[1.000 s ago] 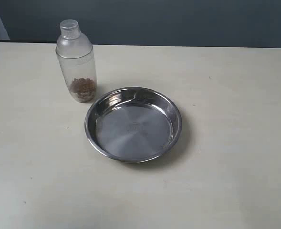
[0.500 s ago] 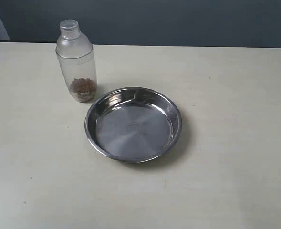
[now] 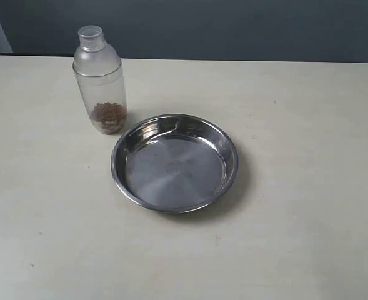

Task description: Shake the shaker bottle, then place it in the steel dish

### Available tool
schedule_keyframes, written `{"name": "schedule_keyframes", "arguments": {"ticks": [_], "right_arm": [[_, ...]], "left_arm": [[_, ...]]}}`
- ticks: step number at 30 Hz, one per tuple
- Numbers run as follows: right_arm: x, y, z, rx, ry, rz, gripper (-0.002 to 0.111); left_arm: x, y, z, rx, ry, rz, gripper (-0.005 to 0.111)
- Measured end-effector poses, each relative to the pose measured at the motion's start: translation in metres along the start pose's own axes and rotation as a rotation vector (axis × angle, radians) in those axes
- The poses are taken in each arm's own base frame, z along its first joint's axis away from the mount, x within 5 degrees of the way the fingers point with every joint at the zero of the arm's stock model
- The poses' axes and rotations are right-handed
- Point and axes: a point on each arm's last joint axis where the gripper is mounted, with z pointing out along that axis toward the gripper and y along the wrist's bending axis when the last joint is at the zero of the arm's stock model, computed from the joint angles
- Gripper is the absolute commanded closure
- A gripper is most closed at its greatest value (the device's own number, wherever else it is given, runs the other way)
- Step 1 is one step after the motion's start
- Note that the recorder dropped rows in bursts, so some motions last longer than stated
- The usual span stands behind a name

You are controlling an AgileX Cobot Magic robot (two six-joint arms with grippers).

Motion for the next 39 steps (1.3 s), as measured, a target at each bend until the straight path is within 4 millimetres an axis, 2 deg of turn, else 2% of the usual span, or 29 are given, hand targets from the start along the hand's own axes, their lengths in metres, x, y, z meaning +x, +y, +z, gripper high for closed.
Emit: {"name": "schedule_keyframes", "arguments": {"ticks": [3, 6, 11, 13, 15, 19, 22, 26, 29, 32, 34, 35, 37, 39], "right_arm": [[0.0, 0.0, 0.0, 0.0, 0.0, 0.0, 0.109], [0.0, 0.0, 0.0, 0.0, 0.0, 0.0, 0.109], [0.0, 0.0, 0.0, 0.0, 0.0, 0.0, 0.109], [0.0, 0.0, 0.0, 0.0, 0.0, 0.0, 0.109], [0.0, 0.0, 0.0, 0.0, 0.0, 0.0, 0.109], [0.0, 0.0, 0.0, 0.0, 0.0, 0.0, 0.109], [0.0, 0.0, 0.0, 0.0, 0.0, 0.0, 0.109], [0.0, 0.0, 0.0, 0.0, 0.0, 0.0, 0.109], [0.0, 0.0, 0.0, 0.0, 0.0, 0.0, 0.109], [0.0, 0.0, 0.0, 0.0, 0.0, 0.0, 0.109], [0.0, 0.0, 0.0, 0.0, 0.0, 0.0, 0.109], [0.0, 0.0, 0.0, 0.0, 0.0, 0.0, 0.109], [0.0, 0.0, 0.0, 0.0, 0.0, 0.0, 0.109], [0.0, 0.0, 0.0, 0.0, 0.0, 0.0, 0.109]], "left_arm": [[-0.008, -0.007, 0.006, 0.019, -0.015, 0.008, 0.106], [-0.016, -0.017, 0.022, 0.031, 0.013, 0.041, 0.106], [-0.021, -0.051, 0.072, 0.186, 0.098, 0.313, 0.106], [-0.019, -0.064, 0.096, 0.255, 0.125, 0.394, 0.102], [-0.015, -0.071, 0.117, 0.286, 0.147, 0.419, 0.093], [0.018, -0.064, 0.146, 0.277, 0.288, 0.413, 0.07], [0.055, -0.049, 0.153, 0.253, 0.452, 0.361, 0.06], [0.109, -0.022, 0.143, 0.194, 0.667, 0.294, 0.059], [0.137, -0.009, 0.135, 0.198, 0.731, 0.255, 0.057], [0.154, -0.006, 0.131, 0.275, 0.737, 0.242, 0.04], [0.165, -0.004, 0.128, 0.321, 0.757, 0.243, 0.025], [0.171, -0.002, 0.126, 0.332, 0.777, 0.236, 0.014], [0.187, 0.006, 0.12, 0.315, 0.848, 0.202, 0.005], [0.201, 0.015, 0.114, 0.286, 0.914, 0.184, 0.005]]}}
